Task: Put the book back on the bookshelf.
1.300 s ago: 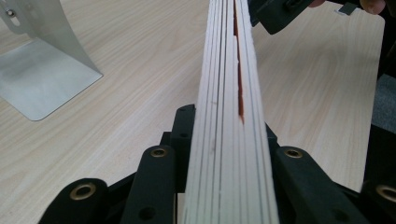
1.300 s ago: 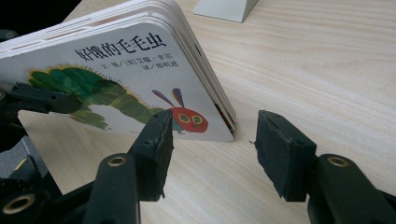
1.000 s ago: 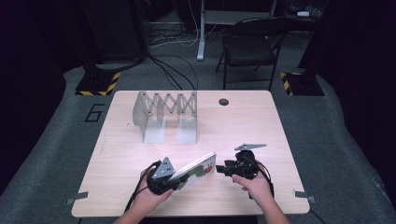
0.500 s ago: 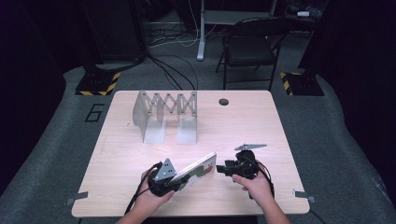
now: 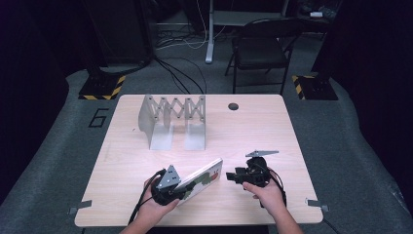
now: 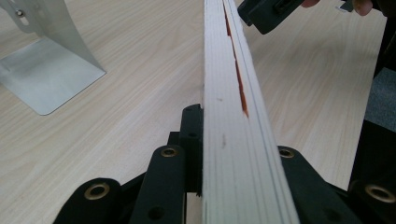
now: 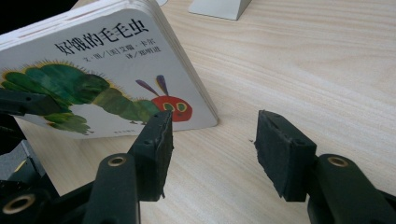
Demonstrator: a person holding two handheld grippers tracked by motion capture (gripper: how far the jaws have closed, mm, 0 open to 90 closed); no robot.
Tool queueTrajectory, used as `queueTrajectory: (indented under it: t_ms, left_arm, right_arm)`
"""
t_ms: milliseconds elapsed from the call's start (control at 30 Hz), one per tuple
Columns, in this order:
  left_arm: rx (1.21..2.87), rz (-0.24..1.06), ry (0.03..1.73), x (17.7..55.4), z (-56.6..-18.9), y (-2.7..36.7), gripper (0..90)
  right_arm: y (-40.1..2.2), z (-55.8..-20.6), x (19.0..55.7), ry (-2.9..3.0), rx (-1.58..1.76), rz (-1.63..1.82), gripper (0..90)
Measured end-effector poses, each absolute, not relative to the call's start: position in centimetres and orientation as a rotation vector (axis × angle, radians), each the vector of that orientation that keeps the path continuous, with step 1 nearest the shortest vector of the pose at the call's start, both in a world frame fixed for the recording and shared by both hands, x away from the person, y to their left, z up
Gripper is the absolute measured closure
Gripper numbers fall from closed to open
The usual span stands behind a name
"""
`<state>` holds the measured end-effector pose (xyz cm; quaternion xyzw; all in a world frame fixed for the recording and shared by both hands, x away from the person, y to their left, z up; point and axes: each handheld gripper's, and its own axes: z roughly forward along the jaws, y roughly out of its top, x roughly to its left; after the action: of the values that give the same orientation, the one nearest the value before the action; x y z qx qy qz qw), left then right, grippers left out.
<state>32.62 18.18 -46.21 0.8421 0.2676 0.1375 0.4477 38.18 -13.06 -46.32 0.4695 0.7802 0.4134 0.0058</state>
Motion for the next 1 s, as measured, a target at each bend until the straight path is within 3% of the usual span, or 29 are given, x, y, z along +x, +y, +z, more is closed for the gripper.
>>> queueTrajectory:
  t_ms: [1000]
  left_arm:
    - [1.987,0.456,0.831,33.8,-44.8,22.9,76.0]
  right_arm:
    - [-13.3,-46.7,38.3,2.440,1.492,1.257,46.3]
